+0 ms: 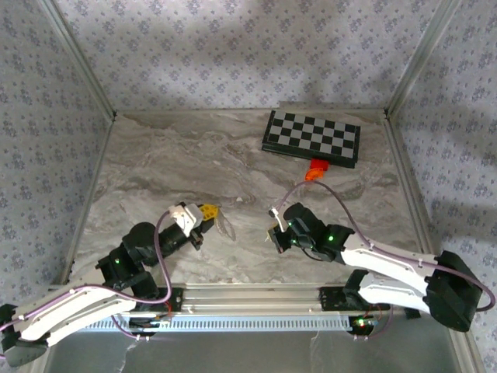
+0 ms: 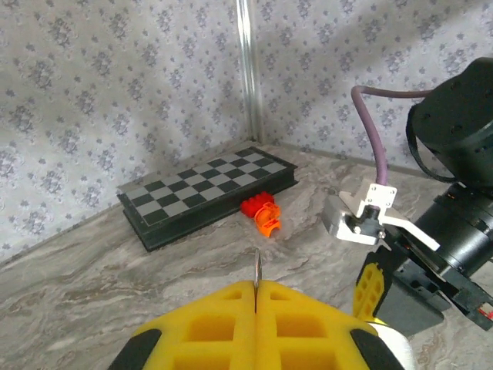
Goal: Put the keys on the keyring
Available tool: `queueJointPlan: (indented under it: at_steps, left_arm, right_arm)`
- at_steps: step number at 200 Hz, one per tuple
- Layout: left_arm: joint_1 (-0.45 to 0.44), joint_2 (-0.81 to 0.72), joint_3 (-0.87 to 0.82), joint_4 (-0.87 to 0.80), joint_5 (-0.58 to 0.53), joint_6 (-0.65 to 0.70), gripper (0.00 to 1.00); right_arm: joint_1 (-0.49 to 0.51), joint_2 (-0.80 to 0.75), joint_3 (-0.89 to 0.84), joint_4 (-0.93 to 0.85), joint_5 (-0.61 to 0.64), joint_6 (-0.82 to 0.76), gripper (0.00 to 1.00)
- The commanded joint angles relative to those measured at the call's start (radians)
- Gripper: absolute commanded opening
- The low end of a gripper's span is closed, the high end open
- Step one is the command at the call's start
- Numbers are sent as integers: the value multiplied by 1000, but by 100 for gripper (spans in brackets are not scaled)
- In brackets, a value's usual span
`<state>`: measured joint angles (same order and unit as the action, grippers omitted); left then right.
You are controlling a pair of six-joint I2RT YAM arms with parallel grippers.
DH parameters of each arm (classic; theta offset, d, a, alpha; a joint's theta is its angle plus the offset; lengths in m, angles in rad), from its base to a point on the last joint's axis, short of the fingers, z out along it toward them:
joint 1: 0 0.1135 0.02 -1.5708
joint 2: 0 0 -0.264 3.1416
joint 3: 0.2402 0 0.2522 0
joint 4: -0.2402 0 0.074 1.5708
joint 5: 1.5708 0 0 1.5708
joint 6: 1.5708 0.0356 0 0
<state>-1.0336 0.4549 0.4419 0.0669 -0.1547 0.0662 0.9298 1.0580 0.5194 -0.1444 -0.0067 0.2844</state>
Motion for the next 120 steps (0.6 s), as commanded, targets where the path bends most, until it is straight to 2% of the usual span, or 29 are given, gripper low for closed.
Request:
queueJointPlan:
  at_steps: [1, 49, 78, 120]
  left_arm:
    - [11, 2, 8, 19, -30, -8, 0]
    - [17, 0, -6, 58, 62, -2, 0]
    - [18, 12, -6, 76, 108, -1, 0]
    - [23, 32, -6, 96, 113, 4, 0]
  right_arm:
    - [-6, 37, 6, -33, 19, 35, 0]
    - [-69, 134, -11, -34, -117, 59, 0]
    - [-88, 186, -3, -46, -140, 68, 0]
    - [-92, 196, -12, -56, -143, 97, 1]
